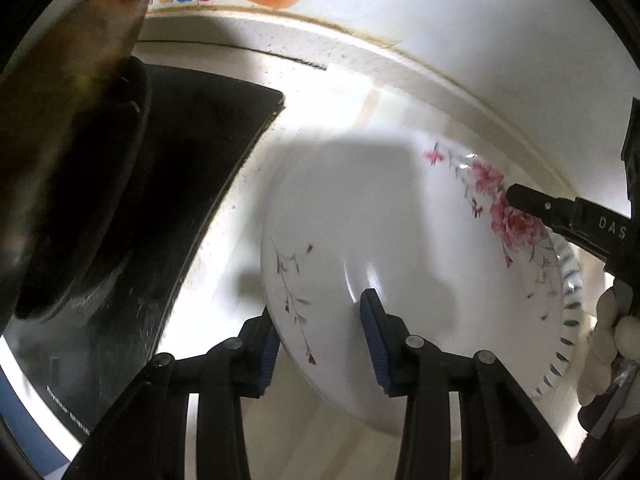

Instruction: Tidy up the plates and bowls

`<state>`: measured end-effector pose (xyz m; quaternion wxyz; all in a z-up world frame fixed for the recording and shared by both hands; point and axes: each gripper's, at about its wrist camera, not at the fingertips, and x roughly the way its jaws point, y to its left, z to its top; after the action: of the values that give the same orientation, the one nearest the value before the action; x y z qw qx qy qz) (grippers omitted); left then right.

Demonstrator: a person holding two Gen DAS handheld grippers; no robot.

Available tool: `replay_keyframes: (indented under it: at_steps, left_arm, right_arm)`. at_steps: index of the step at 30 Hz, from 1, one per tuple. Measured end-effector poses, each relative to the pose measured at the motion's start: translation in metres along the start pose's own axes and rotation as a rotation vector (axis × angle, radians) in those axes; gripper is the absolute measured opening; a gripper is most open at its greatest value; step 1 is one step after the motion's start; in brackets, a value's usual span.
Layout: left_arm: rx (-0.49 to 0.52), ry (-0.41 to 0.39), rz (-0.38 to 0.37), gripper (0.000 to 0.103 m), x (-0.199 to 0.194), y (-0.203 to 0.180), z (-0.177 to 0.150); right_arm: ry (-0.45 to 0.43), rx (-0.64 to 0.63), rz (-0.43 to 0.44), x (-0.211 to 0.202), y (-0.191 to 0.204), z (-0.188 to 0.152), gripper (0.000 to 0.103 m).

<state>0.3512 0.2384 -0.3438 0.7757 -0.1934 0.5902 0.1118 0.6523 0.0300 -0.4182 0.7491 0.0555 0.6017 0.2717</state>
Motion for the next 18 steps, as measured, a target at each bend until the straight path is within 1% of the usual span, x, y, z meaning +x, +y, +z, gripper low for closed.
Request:
replay_keyframes:
  at_steps: [2,7,12,13,16,18]
  left_arm:
    - [0.005,0.007,-0.015,0.036,-0.011,-0.006,-0.006]
    - [0.073,-0.012,-0.027,0.036,-0.040,-0.027,-0.023]
    - [0.153,-0.020,-0.066,0.036,-0.072,-0.048,-0.053]
    - [0.166,-0.014,-0.075,0.036,-0.069,-0.066,-0.042]
    - [0.228,0.005,-0.094,0.036,-0.069,-0.092,-0.053]
    - [0.268,0.026,-0.110,0.036,-0.068,-0.104,-0.063]
  right_arm:
    - [-0.015,-0.005,0.010,-0.018,0.000,-0.010,0.016]
    - [-0.054,-0.003,0.031,-0.063,0.000,-0.037,0.016]
    - [-0.118,0.037,0.043,-0.122,-0.006,-0.080,0.016]
    - [-0.134,0.046,0.045,-0.136,-0.008,-0.093,0.016]
    - [-0.160,0.078,0.046,-0.166,-0.014,-0.122,0.016]
    - [-0.176,0.107,0.042,-0.188,-0.021,-0.148,0.016]
